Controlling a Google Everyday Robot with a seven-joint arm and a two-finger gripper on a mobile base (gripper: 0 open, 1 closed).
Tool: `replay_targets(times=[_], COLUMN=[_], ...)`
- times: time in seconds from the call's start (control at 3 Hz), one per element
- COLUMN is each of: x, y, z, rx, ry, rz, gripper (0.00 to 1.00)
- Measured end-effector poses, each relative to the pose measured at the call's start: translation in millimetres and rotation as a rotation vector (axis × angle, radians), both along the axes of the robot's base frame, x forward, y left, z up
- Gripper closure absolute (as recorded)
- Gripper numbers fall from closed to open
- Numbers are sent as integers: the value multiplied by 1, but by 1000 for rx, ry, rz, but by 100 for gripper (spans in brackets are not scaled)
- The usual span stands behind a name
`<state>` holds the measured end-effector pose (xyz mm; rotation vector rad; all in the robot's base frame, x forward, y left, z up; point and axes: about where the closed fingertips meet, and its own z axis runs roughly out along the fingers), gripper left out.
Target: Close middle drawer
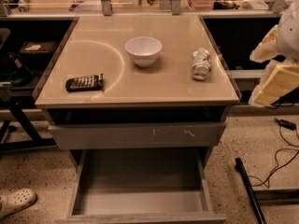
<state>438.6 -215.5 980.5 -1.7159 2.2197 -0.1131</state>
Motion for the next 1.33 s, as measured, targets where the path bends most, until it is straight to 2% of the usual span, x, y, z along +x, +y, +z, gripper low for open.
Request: replay_targets(times=[0.67, 1.0, 1.33], x=[0, -1, -35], y=[0, 1, 6], z=[0, 1, -17], rx=[0, -8, -28], ry=[0, -19, 19], rz=[0, 9, 23], gripper=[82, 100, 100])
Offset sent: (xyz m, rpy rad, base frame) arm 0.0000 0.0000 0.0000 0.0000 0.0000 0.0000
